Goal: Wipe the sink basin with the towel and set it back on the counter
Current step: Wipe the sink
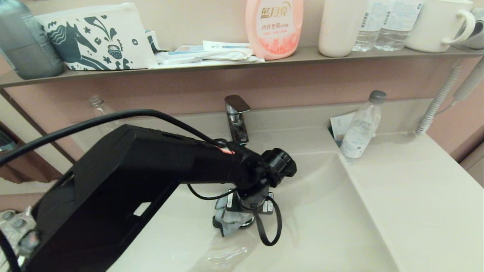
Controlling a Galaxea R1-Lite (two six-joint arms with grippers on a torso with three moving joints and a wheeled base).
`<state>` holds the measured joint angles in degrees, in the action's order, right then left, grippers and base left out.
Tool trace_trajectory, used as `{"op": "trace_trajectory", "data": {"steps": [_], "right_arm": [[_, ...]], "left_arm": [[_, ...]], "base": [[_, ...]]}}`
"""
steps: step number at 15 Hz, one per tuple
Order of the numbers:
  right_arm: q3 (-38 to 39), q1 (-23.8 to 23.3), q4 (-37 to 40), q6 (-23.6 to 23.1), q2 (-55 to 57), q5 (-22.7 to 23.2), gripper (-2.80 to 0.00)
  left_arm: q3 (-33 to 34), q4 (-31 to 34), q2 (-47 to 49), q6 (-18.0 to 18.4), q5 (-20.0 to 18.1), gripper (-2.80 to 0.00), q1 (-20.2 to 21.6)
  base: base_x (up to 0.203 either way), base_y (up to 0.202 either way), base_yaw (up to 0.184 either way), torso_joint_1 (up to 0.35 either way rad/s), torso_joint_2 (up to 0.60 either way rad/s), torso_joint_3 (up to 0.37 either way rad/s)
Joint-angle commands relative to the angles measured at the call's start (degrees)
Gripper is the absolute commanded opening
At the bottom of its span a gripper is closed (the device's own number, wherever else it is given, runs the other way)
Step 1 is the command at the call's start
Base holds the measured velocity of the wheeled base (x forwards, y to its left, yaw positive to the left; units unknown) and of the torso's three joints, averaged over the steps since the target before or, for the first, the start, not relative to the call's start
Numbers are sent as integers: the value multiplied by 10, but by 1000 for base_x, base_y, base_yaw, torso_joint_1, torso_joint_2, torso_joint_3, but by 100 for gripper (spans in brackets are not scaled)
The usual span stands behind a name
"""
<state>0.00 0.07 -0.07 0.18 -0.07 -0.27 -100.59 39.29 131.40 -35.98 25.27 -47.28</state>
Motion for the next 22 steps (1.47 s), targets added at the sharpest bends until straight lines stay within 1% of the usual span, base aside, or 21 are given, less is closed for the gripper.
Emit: {"op": "trace_trajectory", "data": {"steps": [1,2,3,5,7,9,10,11,12,13,15,17,19,22], "right_arm": [[0,0,0,0,1,0,-280],[0,0,0,0,1,0,-280],[0,0,0,0,1,0,-280],[0,0,0,0,1,0,-280],[0,0,0,0,1,0,-280],[0,0,0,0,1,0,-280],[0,0,0,0,1,0,-280],[0,0,0,0,1,0,-280],[0,0,0,0,1,0,-280],[0,0,0,0,1,0,-280],[0,0,0,0,1,0,-280],[0,0,0,0,1,0,-280],[0,0,0,0,1,0,-280],[0,0,0,0,1,0,-280]], "left_arm": [[-64,30,24,-2,4,-280,-17],[-96,49,34,-2,7,-280,-27],[-114,64,42,-2,10,-280,-42],[-114,70,45,-3,12,-280,-70],[-114,73,39,-10,12,-280,-84],[-114,95,25,-23,10,-280,-99],[-114,118,19,-31,7,-280,-105],[-114,150,13,-48,-8,-280,-113],[-114,184,3,-73,-37,-280,-120],[-114,212,-7,-93,-57,-280,-126],[-108,243,-24,-115,-70,-280,-136],[-84,251,-41,-126,-71,-280,-140],[-23,251,-68,-128,-71,-280,-135],[70,245,-128,-129,-70,-280,-112]], "base": [[0,0,0,0,0,0],[0,0,0,0,0,0],[0,0,0,0,0,0],[0,0,0,0,0,0],[0,0,0,0,0,0],[0,0,0,0,0,0],[0,0,0,0,0,0],[0,0,0,0,0,0],[0,0,0,0,0,0],[0,0,0,0,0,0],[0,0,0,0,0,0],[0,0,0,0,0,0],[0,0,0,0,0,0],[0,0,0,0,0,0]]}}
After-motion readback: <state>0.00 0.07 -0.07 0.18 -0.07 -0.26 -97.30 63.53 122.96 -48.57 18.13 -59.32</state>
